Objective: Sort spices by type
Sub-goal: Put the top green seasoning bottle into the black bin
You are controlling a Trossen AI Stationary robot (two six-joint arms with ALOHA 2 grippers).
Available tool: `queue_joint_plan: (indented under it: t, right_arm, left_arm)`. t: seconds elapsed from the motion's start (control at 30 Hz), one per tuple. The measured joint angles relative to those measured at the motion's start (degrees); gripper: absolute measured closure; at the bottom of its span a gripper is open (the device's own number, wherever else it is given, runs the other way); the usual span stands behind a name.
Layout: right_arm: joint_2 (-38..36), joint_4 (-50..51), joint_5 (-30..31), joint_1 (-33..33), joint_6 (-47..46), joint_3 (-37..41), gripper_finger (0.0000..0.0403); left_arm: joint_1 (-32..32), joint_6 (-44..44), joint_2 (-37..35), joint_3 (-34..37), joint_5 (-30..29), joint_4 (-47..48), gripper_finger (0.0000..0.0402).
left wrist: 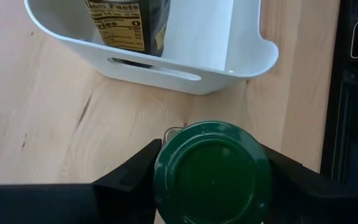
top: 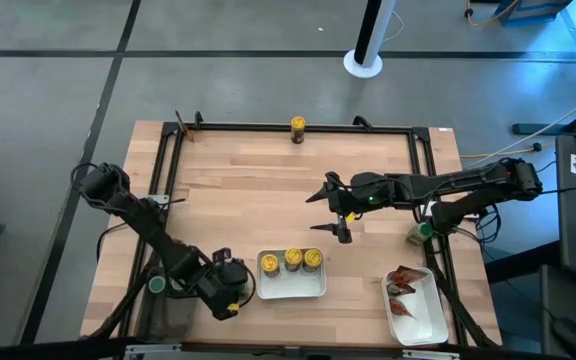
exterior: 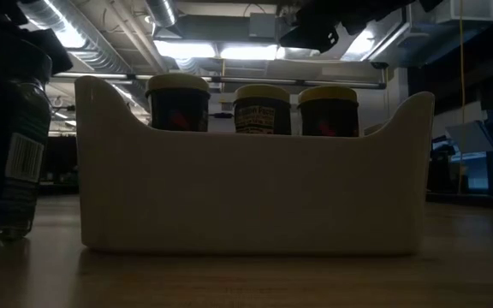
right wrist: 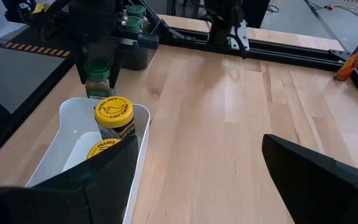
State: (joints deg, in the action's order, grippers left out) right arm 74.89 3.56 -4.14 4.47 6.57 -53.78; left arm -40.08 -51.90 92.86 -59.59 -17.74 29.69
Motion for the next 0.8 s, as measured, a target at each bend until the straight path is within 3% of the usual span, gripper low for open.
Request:
queue_joint_plan:
  t: [0.23, 0.5, 0.8]
  right_arm:
    - [0.0, 0.2, 0.0, 0.0, 0.0, 0.0, 0.0061]
    - [0.0, 0.8, 0.0, 0.0, 0.0, 0.0, 0.0061]
    - [0.0, 0.8, 0.0, 0.0, 0.0, 0.0, 0.0061]
  left_arm:
    - [0.5, -0.5, 0.1, -1.5, 0.4, 1.1, 0.0214]
    - [-0.7, -4.5, 0.1, -11.0, 1.9, 9.4, 0.0214]
    - [-6.1, -16.5, 0.0, -19.6, 2.6, 23.3, 0.0214]
